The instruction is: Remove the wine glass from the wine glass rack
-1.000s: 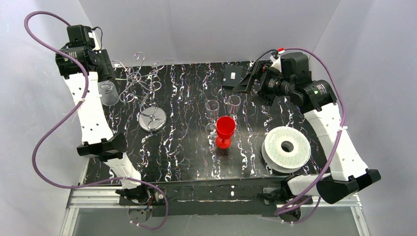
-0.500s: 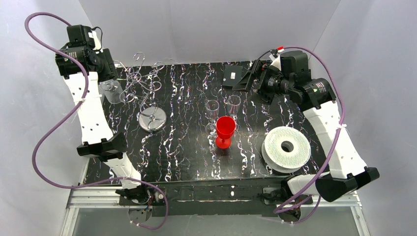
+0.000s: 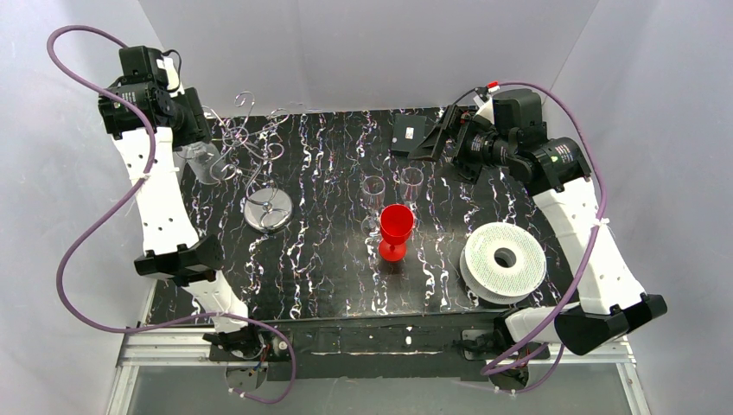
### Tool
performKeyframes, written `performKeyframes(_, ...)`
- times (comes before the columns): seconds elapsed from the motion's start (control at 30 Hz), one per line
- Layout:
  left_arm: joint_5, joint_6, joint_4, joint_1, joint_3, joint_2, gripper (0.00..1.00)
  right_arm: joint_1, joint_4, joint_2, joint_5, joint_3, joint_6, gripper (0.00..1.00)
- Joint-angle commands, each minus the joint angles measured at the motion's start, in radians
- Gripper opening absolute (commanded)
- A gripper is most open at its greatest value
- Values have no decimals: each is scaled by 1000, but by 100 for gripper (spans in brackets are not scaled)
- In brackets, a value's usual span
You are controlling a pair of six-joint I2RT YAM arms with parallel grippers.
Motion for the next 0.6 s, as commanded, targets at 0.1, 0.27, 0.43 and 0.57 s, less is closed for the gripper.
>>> performKeyframes(0.1,43,-6,-42,3,-39,-103,19,-6,26,-42,-22,26,-10,98)
performKeyframes(0.27,60,-5,-41,4,-65,-128,18,-7,27,-55,-24,16,-3,98)
performKeyframes(0.43,76,-8,-42,2,-81,-146,18,-6,28,-73,-27,2,8,98)
performKeyframes(0.57,91,-10,-41,2,-99,-163,18,-6,27,-89,-28,-7,15,98)
